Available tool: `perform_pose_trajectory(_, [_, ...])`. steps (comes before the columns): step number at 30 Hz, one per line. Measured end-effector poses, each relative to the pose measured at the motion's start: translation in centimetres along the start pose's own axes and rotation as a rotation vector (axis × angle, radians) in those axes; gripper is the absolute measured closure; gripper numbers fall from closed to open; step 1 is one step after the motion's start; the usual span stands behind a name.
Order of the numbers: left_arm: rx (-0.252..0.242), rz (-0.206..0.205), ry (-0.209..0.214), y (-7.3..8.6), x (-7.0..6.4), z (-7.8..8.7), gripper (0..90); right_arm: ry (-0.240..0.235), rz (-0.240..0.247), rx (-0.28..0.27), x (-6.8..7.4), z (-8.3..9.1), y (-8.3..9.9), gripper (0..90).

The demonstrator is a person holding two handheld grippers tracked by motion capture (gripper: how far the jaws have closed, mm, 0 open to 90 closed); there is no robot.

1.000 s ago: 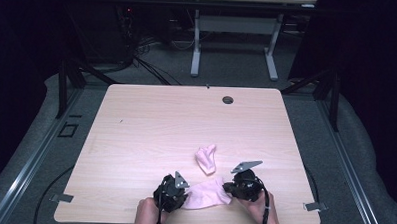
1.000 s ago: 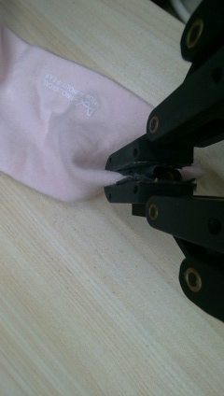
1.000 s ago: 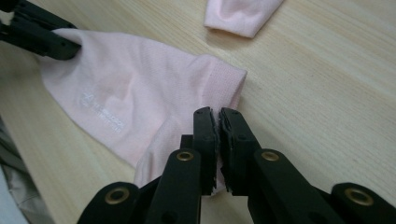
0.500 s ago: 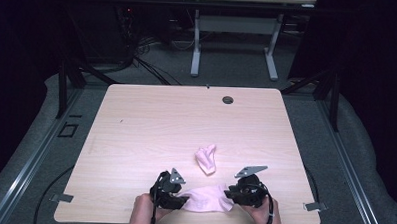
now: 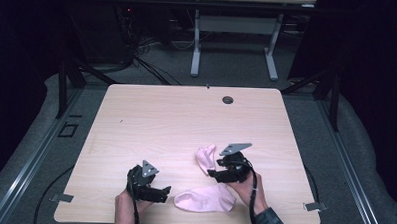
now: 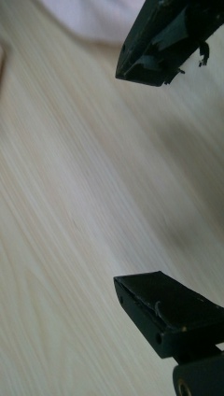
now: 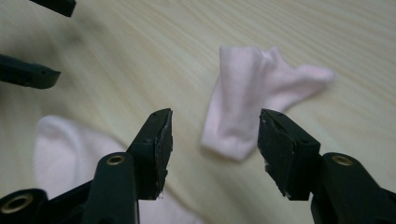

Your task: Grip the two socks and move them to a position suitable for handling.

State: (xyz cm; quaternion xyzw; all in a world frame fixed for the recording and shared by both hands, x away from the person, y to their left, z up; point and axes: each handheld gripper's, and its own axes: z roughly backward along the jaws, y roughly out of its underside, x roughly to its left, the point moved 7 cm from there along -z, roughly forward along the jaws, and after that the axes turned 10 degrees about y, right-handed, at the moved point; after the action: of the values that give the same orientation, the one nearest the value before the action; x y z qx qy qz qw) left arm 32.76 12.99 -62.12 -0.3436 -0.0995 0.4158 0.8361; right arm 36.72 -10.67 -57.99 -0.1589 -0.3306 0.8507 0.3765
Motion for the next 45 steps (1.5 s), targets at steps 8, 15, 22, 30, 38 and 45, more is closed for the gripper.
perform_pose_trajectory(8, [-0.019, 0.027, -0.054, 1.4, 1.7, -0.7, 0.3, 0.062, 0.075, 0.106, -0.6, -5.8, -0.8, 62.4])
perform_pose_trajectory(15, [-0.068, 0.043, -0.042, 1.8, 1.9, -0.7, 0.1, -0.059, 0.025, 0.074, 0.6, -5.4, -0.9, 82.2])
perform_pose_trajectory(22, [-0.069, 0.044, -0.040, 1.9, 2.0, -0.7, 0.0, -0.197, -0.136, -0.003, -0.3, -2.2, -0.8, 71.6])
perform_pose_trajectory(30, [-0.060, 0.044, -0.039, 1.8, 2.1, -0.7, 0.1, -0.010, -0.218, 0.069, -4.4, -2.7, 1.8, 55.2])
perform_pose_trajectory(38, [-0.051, 0.032, -0.024, 0.7, 1.8, -0.4, 0.6, 0.035, -0.194, 0.042, -6.1, -3.5, 0.1, 51.7])
perform_pose_trajectory(45, [-0.054, -0.021, 0.079, -3.1, 0.1, -0.3, 10.2, 0.031, -0.211, 0.027, -7.0, -4.7, -1.7, 51.5])
